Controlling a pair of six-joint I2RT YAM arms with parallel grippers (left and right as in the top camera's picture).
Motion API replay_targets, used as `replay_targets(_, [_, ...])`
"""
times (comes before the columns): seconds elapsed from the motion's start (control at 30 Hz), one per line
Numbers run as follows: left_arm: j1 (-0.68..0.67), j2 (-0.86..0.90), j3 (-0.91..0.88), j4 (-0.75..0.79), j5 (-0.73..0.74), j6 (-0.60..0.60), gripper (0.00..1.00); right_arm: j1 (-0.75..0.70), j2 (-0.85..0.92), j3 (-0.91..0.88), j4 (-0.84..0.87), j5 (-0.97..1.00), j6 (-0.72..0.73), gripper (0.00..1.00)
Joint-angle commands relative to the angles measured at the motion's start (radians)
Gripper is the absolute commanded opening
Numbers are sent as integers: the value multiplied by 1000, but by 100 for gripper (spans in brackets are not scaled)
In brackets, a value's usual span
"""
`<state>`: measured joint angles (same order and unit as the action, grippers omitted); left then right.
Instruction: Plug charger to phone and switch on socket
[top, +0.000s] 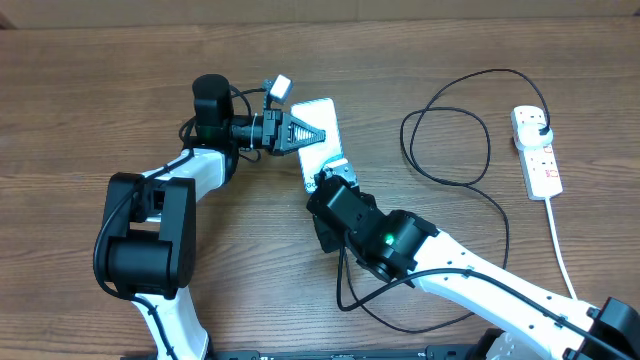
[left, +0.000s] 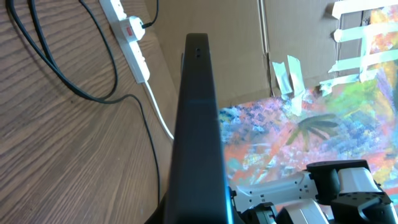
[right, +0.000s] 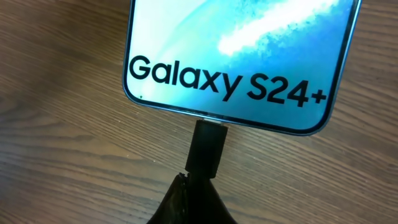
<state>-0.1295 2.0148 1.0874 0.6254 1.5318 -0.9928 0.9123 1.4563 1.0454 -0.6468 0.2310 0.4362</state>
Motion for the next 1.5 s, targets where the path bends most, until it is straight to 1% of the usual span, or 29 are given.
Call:
replay_targets(0.0, [-48, -3, -6, 0, 51, 28, 4, -1, -14, 76, 40, 37, -25, 31])
replay_targets(0.07, [-48, -3, -6, 0, 51, 27, 4, -1, -27, 97, -18, 10, -21, 52])
replay_targets(0.1, [-48, -3, -6, 0, 51, 27, 4, -1, -36, 112, -49, 2, -21, 67])
replay_targets(0.13, [-48, -3, -6, 0, 50, 26, 4, -1, -48, 135, -86, -1, -18, 77])
replay_targets(0.17, [-48, -3, -6, 1, 50, 19, 4, -1, -63, 164, -126, -1, -18, 85])
replay_targets(0.2, [-48, -3, -6, 2, 50, 13, 4, -1, -76, 190, -161, -1, -14, 95])
replay_targets(0.23, [-50, -3, -6, 7, 47, 6, 4, -1, -93, 227, -206, 0, -8, 100])
replay_targets(0.33, [-69, -3, -5, 23, 0, -18, 4, -5, -151, 346, -339, 0, 16, 100])
replay_targets(0.43, [-109, -3, -1, 62, -95, -71, 4, -5, -226, 435, -437, 21, 16, 100])
replay_targets(0.63, [-191, -3, 51, 48, -285, -58, 4, -5, -439, 468, -569, 112, 17, 100])
replay_targets(0.7, [-209, -3, 79, -43, -405, -34, 4, -5, -516, 468, -620, 147, 50, 100])
replay_targets(0.83, [-240, -3, 157, -311, -632, 39, 4, -5, -629, 467, -688, 181, 99, 100])
replay_targets(0.9, [-258, -2, 204, -428, -675, 100, 4, -5, -662, 466, -703, 181, 109, 100])
replay_targets(0.93, [-266, -1, 232, -490, -670, 154, 4, -5, -669, 466, -706, 181, 114, 100])
replay_targets(0.97, [-274, 2, 278, -616, -634, 271, 4, -5, -672, 466, -706, 181, 114, 100])
replay_targets(1.03, [-275, 6, 318, -762, -569, 426, 4, -5, -669, 457, -689, 191, 114, 100])
replay_targets(1.1, [-271, 7, 342, -938, -558, 597, 4, -5, -668, 438, -660, 195, 114, 100])
replay_targets(1.17, [-262, 7, 351, -1129, -667, 723, 4, -5, -665, 419, -632, 195, 119, 100])
replay_targets(1.23, [-253, 9, 351, -1255, -814, 776, 4, -5, -661, 399, -607, 195, 134, 100])
replay_targets(1.27, [-249, 10, 351, -1301, -874, 789, 4, -5, -659, 385, -590, 195, 150, 100])
replay_targets(1.3, [-244, 13, 351, -1328, -903, 801, 4, -5, -658, 369, -571, 195, 168, 100])
replay_targets(1.37, [-238, 15, 351, -1343, -904, 815, 4, -5, -652, 341, -542, 195, 197, 100])
replay_targets(1.47, [-235, 16, 351, -1308, -885, 814, 4, -5, -635, 306, -524, 187, 216, 100])
